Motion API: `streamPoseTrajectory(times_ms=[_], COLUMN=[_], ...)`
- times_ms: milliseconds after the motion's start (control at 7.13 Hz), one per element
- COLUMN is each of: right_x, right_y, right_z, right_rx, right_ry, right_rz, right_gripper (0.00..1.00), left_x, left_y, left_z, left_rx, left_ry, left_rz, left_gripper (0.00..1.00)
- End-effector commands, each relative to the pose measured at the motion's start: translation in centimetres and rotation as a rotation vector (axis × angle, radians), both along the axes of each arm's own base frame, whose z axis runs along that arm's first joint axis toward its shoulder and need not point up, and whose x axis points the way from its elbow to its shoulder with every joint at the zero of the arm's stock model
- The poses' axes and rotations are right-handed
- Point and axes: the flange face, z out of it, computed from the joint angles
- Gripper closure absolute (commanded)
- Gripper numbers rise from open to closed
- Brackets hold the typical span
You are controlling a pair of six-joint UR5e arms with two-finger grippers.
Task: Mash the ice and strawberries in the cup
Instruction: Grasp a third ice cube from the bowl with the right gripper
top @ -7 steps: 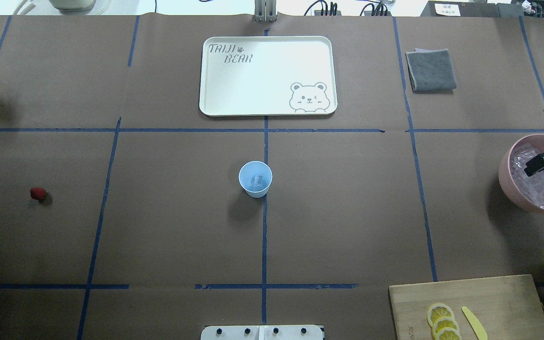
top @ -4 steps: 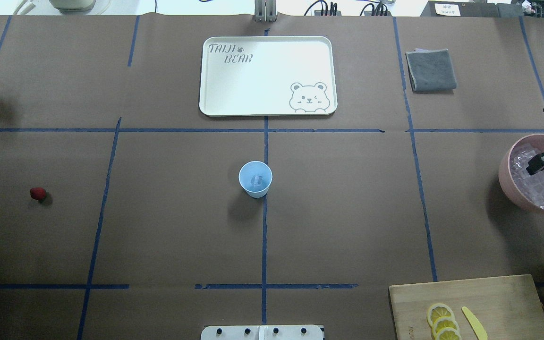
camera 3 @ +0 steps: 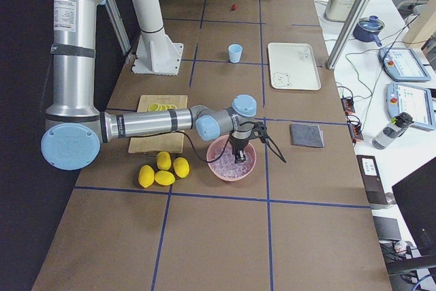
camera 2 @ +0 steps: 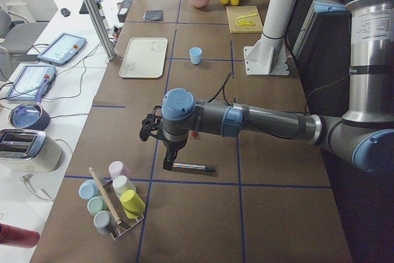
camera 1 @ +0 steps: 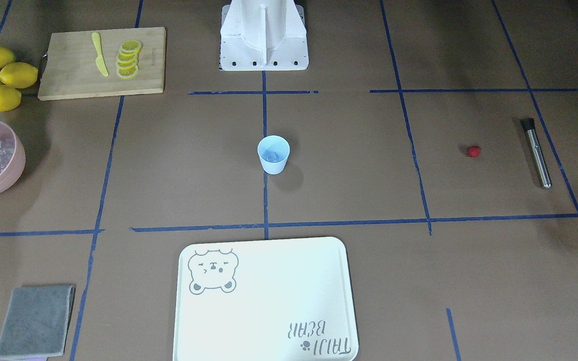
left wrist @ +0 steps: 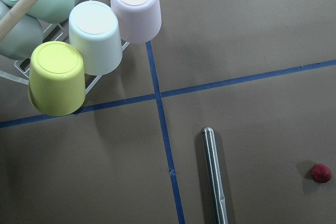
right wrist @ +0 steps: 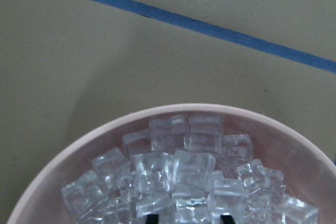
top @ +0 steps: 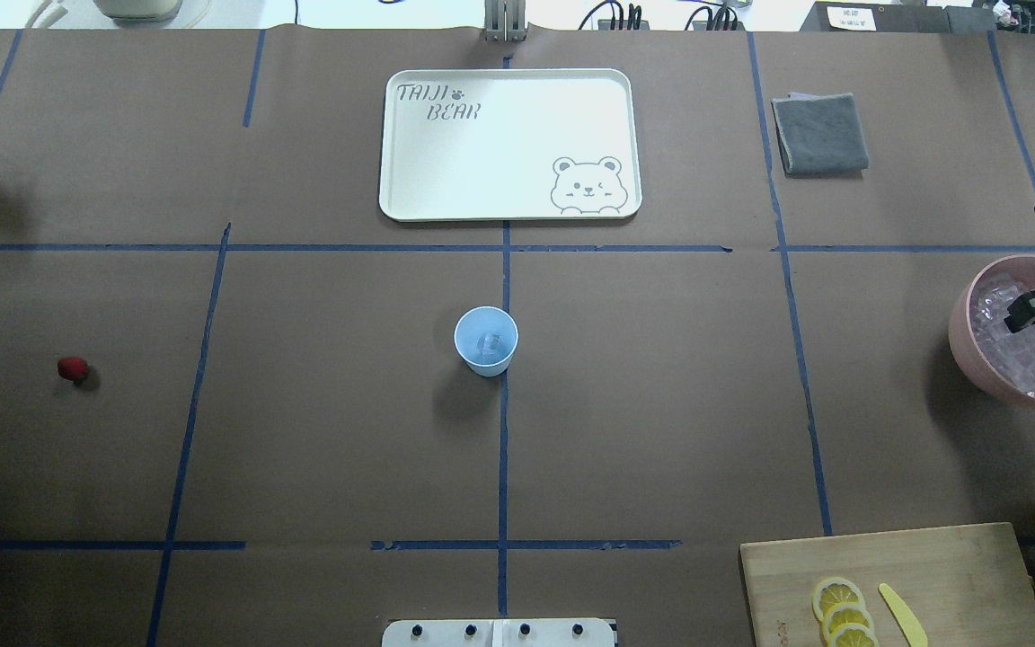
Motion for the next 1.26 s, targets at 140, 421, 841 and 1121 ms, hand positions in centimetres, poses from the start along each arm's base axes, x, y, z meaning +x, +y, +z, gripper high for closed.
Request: streamPoseTrajectory(times_ms=[140,421,841,1121], right_x=[0.5,3.4,5.2,2.2], right_y=[-0.2,-0.5,-0.1,-3.5], right_z=[-0.3,-1.3,-9.4,-16.3], right_rx=[0.003,-0.010,0.019,0.051], right_ry=[-0.010,-0.067,-0.094,-0.109], right_rz=[0.006,0.054,0.087,0.066], right_gripper=[1.00,1.00,1.00,1.00], left_x=[0.0,0.0,0.1,0.1], left_y=[0.0,0.0,0.6,0.6], left_z=[0.0,-0.1,0.5,0.3], left_rx=[-0.002,0.000,-0.010,-0.008], left_ry=[0.000,0.000,0.006,0.004], left_rz=[0.000,0.000,0.001,0.001], left_gripper=[0.00,0.00,0.00,0.00])
